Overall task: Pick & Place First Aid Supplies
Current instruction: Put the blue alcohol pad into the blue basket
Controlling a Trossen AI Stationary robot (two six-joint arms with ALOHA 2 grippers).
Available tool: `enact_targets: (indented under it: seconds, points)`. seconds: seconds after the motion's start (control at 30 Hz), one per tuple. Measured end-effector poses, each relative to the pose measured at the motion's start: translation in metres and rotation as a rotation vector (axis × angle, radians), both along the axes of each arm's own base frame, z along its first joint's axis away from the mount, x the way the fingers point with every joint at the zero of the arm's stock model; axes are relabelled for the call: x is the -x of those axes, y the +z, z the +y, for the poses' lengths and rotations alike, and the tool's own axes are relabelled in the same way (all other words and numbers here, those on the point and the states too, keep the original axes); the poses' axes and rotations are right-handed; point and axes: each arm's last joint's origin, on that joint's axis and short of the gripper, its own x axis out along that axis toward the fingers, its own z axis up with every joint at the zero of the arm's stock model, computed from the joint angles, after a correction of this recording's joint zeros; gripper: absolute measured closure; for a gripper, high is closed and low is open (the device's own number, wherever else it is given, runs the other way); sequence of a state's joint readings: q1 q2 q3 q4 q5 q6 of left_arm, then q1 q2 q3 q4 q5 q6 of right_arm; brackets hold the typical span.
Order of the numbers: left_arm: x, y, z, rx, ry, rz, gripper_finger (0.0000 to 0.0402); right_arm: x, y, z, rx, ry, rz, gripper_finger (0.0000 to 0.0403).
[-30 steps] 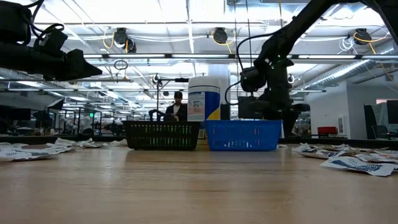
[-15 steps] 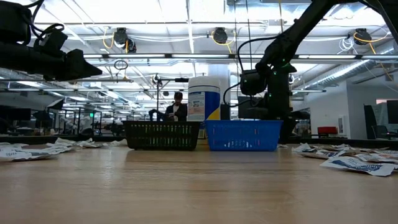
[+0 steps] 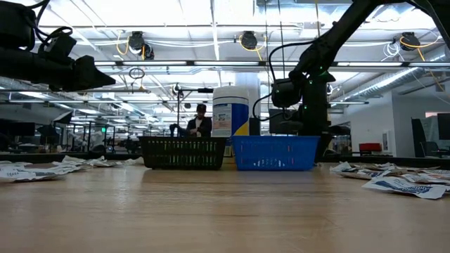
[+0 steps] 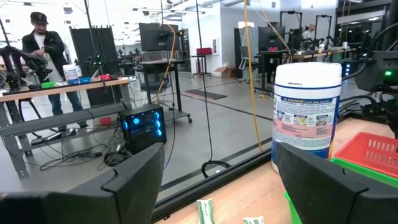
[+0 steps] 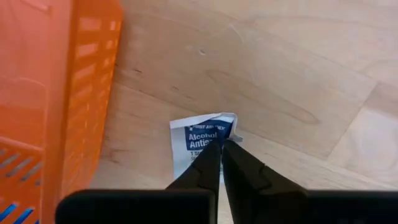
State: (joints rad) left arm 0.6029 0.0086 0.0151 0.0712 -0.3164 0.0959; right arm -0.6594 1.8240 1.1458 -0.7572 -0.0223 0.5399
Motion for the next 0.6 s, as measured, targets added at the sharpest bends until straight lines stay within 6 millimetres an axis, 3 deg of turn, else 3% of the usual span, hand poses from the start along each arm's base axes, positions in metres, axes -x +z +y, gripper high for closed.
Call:
enact_targets:
  seconds: [0.17,0.6]
  points:
    - [0.000,0.000,0.000,0.000,0.000,0.000,0.0094,0.005,0.010,0.000,0.030,-0.002,-0.004,0.0400]
    - [0.000,0.000,0.000,0.000,0.000,-0.001,0.0094,0.030,0.066,0.020,0.053,-0.019,-0.034,0.0402]
